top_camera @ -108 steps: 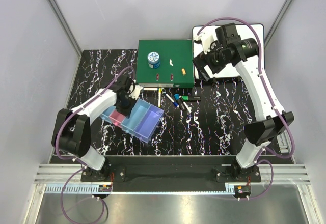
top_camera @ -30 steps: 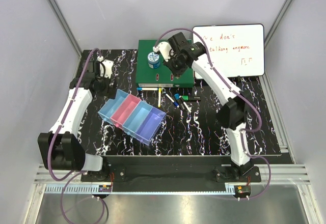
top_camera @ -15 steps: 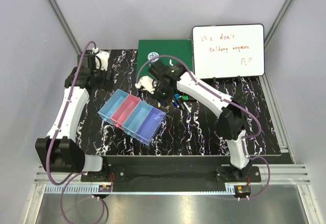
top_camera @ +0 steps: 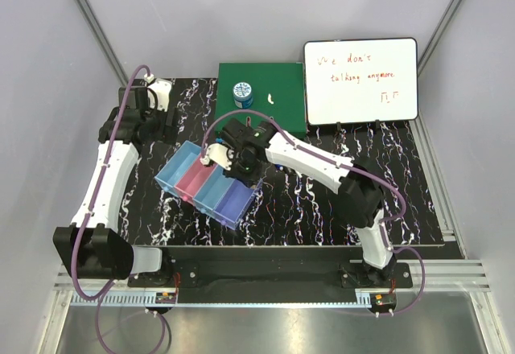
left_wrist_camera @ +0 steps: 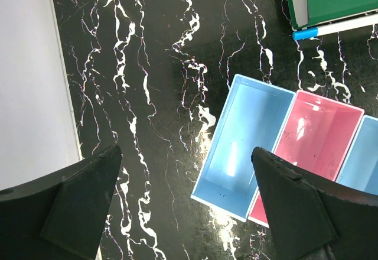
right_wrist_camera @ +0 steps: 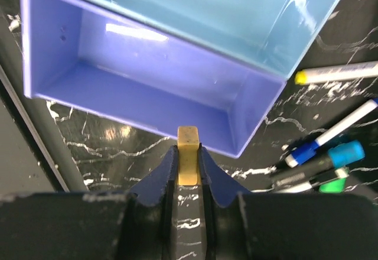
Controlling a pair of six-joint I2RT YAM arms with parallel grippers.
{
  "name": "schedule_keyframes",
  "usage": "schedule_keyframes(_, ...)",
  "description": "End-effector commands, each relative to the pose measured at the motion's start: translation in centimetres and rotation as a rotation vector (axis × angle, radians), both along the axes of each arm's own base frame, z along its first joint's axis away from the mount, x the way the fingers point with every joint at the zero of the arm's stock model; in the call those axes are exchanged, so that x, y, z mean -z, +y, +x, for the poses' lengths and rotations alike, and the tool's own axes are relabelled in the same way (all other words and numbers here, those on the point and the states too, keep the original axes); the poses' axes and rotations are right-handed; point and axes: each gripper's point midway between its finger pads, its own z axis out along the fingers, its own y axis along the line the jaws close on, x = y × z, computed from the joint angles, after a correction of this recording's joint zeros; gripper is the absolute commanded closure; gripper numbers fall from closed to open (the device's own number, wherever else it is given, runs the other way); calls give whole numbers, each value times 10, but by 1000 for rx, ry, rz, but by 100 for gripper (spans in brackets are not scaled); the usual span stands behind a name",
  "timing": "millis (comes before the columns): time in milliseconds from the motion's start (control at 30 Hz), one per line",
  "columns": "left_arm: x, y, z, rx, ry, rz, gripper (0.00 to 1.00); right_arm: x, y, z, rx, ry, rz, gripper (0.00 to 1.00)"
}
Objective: Sort the stationery into containers
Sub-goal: Place the stationery at the center of the board.
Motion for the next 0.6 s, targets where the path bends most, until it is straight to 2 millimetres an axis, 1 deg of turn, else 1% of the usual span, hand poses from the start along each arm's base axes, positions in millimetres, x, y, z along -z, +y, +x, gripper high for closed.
schedule_keyframes(0, -24, 2, 4, 3, -86, 4, 1, -21, 24, 21, -18, -90, 84, 100)
schedule_keyframes(333, -27, 2, 5, 6, -102, 5, 1, 18, 24, 23, -32, -72, 42, 100)
schedule_keyframes(467, -27, 3, 7, 6, -102, 6, 1, 26, 27, 31, -46, -108, 42, 100)
schedule_keyframes(567, -24, 2, 6, 9, -97, 5, 1, 33, 28, 34, -43, -114, 37, 99)
